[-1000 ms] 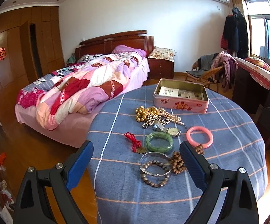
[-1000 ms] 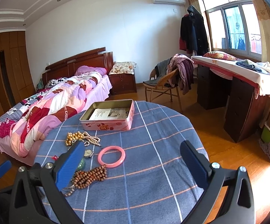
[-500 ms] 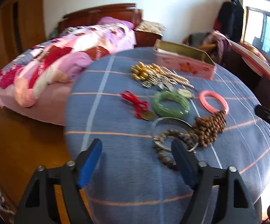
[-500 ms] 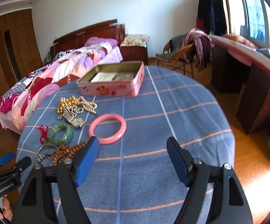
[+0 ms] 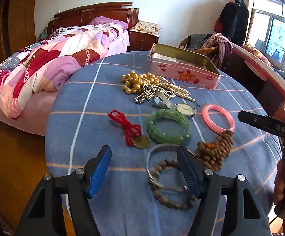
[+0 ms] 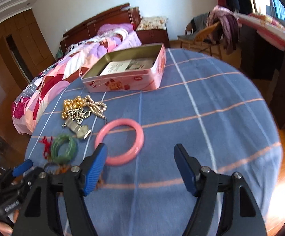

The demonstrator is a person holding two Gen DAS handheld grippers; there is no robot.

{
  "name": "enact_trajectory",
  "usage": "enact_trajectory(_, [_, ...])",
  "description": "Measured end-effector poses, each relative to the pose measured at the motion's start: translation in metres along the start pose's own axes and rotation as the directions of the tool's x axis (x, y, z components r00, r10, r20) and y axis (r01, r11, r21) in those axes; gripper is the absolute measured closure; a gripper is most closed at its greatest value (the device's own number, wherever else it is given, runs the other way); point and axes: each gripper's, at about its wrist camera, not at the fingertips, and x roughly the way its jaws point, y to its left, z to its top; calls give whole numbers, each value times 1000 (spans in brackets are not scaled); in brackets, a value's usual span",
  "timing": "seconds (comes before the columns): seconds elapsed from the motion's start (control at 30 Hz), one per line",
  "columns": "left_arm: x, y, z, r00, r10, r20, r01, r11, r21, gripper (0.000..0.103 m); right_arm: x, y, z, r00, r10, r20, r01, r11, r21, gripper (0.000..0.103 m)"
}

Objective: Organize jewelry
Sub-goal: 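Grasp the green jade bangle with the left gripper while the right gripper grasps the pink bangle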

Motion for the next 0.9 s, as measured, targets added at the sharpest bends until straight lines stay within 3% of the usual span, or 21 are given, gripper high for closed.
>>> enact_trajectory(0.07, [4, 4, 6, 1000, 2, -6, -2, 1000, -10, 34, 19, 6, 5, 998, 23, -61, -23, 1000, 0, 26])
enact_trajectory(0.17, [7, 11, 11, 1000, -17, -11, 16, 999, -31, 33, 31, 28, 5, 997, -6, -76, -1, 996, -87, 8])
enact_trajectory(0.33, [15, 27, 12, 999, 6, -34, -8, 997, -82, 31, 47, 49, 1, 985, -117, -128, 84, 967, -239, 10])
enact_trajectory(0.37, [16, 29, 13, 999, -4, -39, 0, 995, -98, 31, 46, 49, 0, 983, -142, -117, 108, 960, -258, 20])
enact_trajectory(0.47, [15, 23, 22, 997, -69, -23, 66, 993, -98, 31, 42, 42, 1, 983, -134, -122, 98, 958, -268, 19])
enact_trajectory(0.6, [21, 3, 37, 993, -119, -15, 118, 992, -34, 27, 33, 25, 6, 995, -62, -76, 48, 983, -178, 20])
enact_trajectory(0.67, [33, -7, 42, 990, -130, -46, 130, 991, -11, 26, 26, 16, 8, 998, -53, -34, 49, 991, -123, 20])
enact_trajectory(0.8, [57, -22, 43, 988, -79, -132, 83, 996, 23, 25, 21, 2, 10, 1000, -30, -2, 30, 999, -32, 20])
enact_trajectory(0.9, [63, -25, 43, 989, -62, -132, 66, 997, 26, 25, 22, 3, 11, 1000, -28, -3, 27, 999, -23, 20])
